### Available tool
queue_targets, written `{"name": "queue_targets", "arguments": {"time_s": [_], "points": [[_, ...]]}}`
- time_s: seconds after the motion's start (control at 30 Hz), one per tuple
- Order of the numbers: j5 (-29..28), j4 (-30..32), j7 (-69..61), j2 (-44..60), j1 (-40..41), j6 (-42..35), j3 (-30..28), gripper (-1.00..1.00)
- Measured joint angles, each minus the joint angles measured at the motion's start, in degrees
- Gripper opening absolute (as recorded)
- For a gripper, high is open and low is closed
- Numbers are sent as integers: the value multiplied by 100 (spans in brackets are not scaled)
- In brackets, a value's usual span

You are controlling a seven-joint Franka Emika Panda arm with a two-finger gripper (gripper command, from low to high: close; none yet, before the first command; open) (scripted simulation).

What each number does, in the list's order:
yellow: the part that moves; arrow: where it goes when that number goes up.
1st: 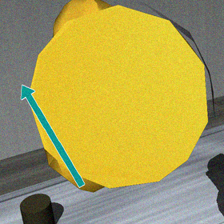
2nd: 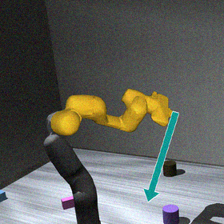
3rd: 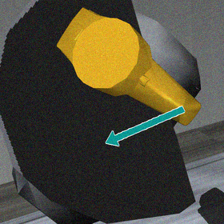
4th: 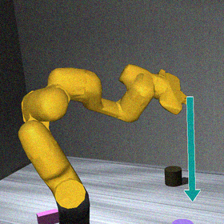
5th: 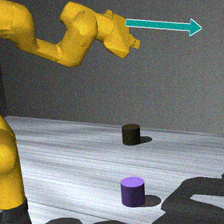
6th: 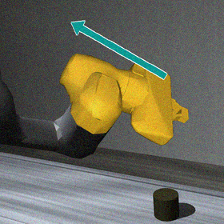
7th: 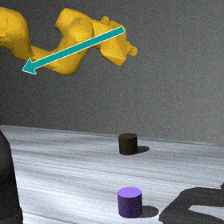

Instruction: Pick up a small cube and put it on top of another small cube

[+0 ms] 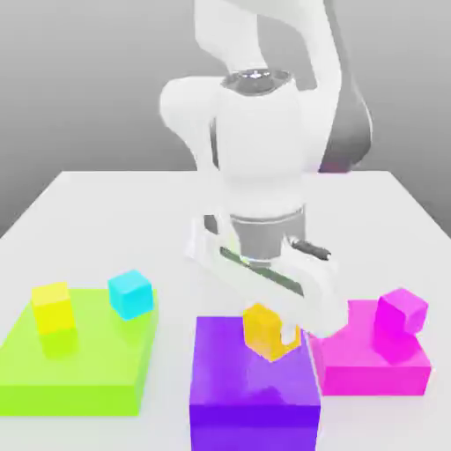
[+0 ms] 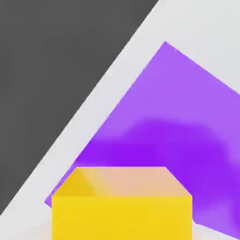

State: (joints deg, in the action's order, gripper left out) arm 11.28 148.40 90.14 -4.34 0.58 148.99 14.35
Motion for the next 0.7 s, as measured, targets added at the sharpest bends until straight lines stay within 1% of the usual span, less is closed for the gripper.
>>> {"name": "queue_targets", "arguments": {"time_s": [0.17, 0.37, 0.43, 0.57, 0.6, 0.7], "points": [[-44, 44, -691, -391, -621, -398, 433, -100], [-235, 150, -1295, -723, -1395, -852, 1108, -100], [-431, 228, -1168, -528, -1432, -681, 1246, -100], [-901, 353, -825, 115, -1390, 7, 1305, -100], [-1000, 381, -752, 264, -1394, 172, 1302, 100], [-1000, 381, -752, 264, -1392, 172, 1302, 100]]}}
